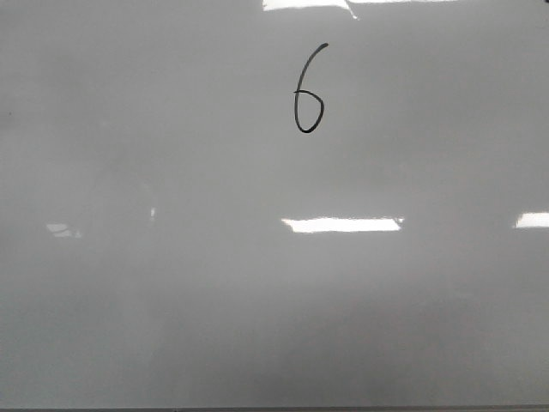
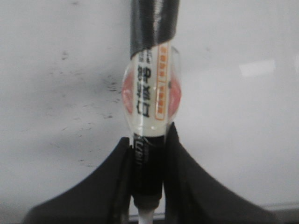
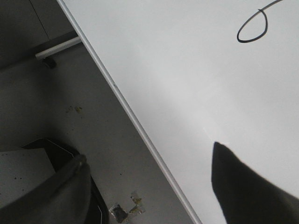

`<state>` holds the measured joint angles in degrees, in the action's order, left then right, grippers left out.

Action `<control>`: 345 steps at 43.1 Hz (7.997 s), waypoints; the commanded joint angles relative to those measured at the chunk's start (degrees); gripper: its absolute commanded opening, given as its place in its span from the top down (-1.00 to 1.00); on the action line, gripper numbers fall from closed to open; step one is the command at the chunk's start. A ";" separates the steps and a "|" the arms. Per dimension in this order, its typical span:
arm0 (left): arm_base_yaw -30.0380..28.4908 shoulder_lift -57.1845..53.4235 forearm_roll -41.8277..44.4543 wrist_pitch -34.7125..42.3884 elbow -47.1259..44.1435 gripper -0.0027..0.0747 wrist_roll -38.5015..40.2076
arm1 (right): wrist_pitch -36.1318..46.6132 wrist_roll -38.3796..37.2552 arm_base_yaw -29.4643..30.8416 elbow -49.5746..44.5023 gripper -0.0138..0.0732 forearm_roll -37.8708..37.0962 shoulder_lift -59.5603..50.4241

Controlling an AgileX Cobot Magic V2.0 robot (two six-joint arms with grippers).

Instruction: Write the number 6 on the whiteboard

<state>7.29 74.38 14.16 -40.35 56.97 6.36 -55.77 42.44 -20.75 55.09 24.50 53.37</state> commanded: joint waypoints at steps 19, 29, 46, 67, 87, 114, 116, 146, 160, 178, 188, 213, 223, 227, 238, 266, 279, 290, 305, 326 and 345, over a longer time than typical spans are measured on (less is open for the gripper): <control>-4.23 3.93 0.45 40.96 -11.36 0.73 10.40 | 4.69 -0.05 0.41 1.31 -0.61 1.14 -0.82; -4.23 6.77 0.45 44.37 -11.36 0.30 10.40 | 4.80 -0.05 0.41 1.31 -0.61 1.14 -0.82; -4.23 0.57 1.40 37.82 -11.18 -0.11 10.40 | 4.82 -8.00 0.41 1.37 -0.61 -2.48 -2.18; -4.00 -19.30 2.10 16.04 -7.56 -0.11 7.21 | -1.95 -40.08 0.41 4.79 -0.61 -22.02 -8.29; -4.00 -33.03 -14.16 -5.30 -4.76 -0.10 -6.36 | -4.31 -47.94 0.41 4.55 -0.61 -22.51 -14.09; -4.00 -33.52 -14.16 -4.82 -6.52 0.36 -6.36 | -4.44 -47.60 0.41 4.55 0.01 -22.78 -14.09; -4.00 -33.52 -14.16 -4.72 -6.54 0.40 -6.36 | -4.44 -47.60 0.41 4.55 0.21 -22.78 -14.09; -4.00 -33.52 -16.52 1.15 -6.54 0.98 -6.36 | -3.80 -47.60 0.41 4.55 0.84 -22.78 -14.09; -4.00 -33.52 -16.52 1.15 -6.54 0.98 -6.36 | -3.80 -47.60 0.41 4.55 0.84 -22.78 -14.09; -3.36 -47.49 -9.62 8.80 -16.76 0.98 -6.87 | -3.79 -47.60 0.41 4.55 0.84 -22.78 -14.09; -5.99 -59.93 -9.84 18.33 -32.27 0.98 -6.75 | -3.79 -47.60 0.41 4.55 0.84 -22.78 -14.09; -9.76 -75.60 -13.83 41.47 -57.48 0.98 -6.75 | -3.93 -47.60 0.41 4.55 0.84 -22.78 -13.99; -9.77 -75.60 -13.83 41.81 -57.49 0.98 -6.75 | -4.05 -47.60 0.41 4.55 0.84 -22.78 -13.99; -9.77 -75.60 -13.83 41.81 -57.49 0.98 -6.75 | -4.05 -47.60 0.41 4.55 0.84 -22.78 -13.99; -9.77 -75.60 -13.83 41.81 -57.49 0.98 -6.75 | -4.05 -47.60 0.41 4.55 0.84 -22.78 -13.99; -9.77 -75.52 -13.83 41.81 -57.49 0.98 -6.75 | -2.64 -47.53 3.87 2.69 0.84 -22.98 -16.07; -9.77 -75.52 -13.83 41.81 -57.49 0.98 -6.75 | 21.19 -47.53 19.16 -16.58 0.84 -23.62 -30.73; -9.77 -75.52 -13.83 41.81 -57.49 0.98 -6.75 | 37.77 -47.53 21.33 -36.87 0.84 -23.62 -44.96; -9.77 -75.52 -13.83 41.81 -57.49 0.98 -6.75 | 52.64 -47.53 21.37 -53.52 0.84 -23.62 -54.39; -9.77 -75.47 -13.83 41.81 -57.49 0.98 -6.75 | 57.29 -47.53 21.39 -56.35 0.84 -23.62 -55.05; -9.77 -75.47 -13.83 41.81 -57.49 0.98 -6.75 | 59.33 -43.46 21.39 -56.35 0.84 -23.62 -55.05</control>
<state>-2.55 -0.22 0.85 -3.28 -0.33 -0.30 -1.82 -2.89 0.39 -1.48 1.59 -0.63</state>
